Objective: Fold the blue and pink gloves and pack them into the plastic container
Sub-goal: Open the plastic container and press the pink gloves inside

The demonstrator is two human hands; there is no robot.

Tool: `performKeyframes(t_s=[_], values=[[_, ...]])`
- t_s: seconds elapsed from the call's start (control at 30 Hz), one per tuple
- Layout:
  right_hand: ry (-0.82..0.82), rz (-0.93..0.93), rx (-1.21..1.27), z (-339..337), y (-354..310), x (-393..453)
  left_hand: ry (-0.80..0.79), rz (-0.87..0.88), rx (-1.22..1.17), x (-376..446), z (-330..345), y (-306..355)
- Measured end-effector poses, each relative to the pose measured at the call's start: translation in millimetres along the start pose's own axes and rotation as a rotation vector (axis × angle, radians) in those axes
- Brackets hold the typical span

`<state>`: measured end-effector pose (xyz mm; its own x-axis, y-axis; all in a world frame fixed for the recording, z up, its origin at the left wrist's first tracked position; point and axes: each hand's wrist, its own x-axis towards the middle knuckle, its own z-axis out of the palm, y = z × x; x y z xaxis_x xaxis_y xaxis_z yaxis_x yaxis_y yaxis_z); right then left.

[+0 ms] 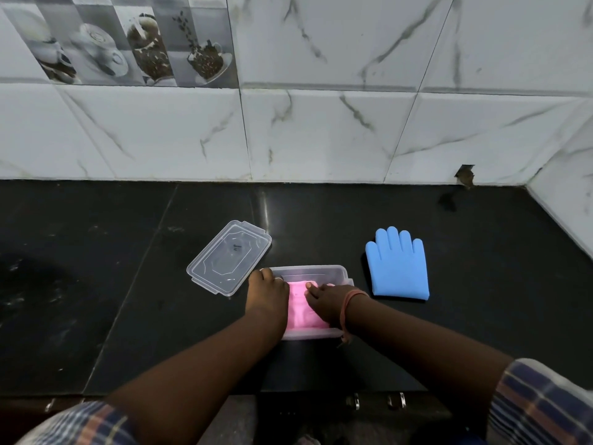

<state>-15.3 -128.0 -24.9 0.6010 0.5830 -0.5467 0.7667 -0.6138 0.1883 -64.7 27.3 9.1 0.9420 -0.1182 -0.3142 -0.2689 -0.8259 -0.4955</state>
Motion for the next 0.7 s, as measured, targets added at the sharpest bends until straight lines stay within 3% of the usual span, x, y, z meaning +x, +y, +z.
performKeyframes(t_s=[0.13, 0.27, 0.33, 0.5, 0.63, 0.7], values=[[0.02, 0.028, 0.098, -11.7, 4.4, -9.1, -0.019, -0.003, -0.056, -0.7, -2.2, -3.5], [0.263, -0.037, 0.064, -25.4, 7.0, -23.4, -0.023, -0.006, -0.114, -1.0, -6.2, -2.8], [0.286, -0.013, 0.068, -29.7, 6.7, -27.3, 0.008, 0.001, -0.136, 0.3, -9.4, 0.4], [0.03, 0.087, 0.141, -25.6, -11.3, -20.6, -0.025, -0.038, -0.154, 3.9, -3.0, 11.7], [-0.099, 0.332, 0.374, -30.7, -17.8, 6.2, -0.025, -0.031, -0.125, 7.1, 0.1, 13.1], [-0.167, 0.332, 0.368, -34.6, -21.4, 6.4, -0.046, -0.018, -0.122, 7.8, -2.5, 11.3]])
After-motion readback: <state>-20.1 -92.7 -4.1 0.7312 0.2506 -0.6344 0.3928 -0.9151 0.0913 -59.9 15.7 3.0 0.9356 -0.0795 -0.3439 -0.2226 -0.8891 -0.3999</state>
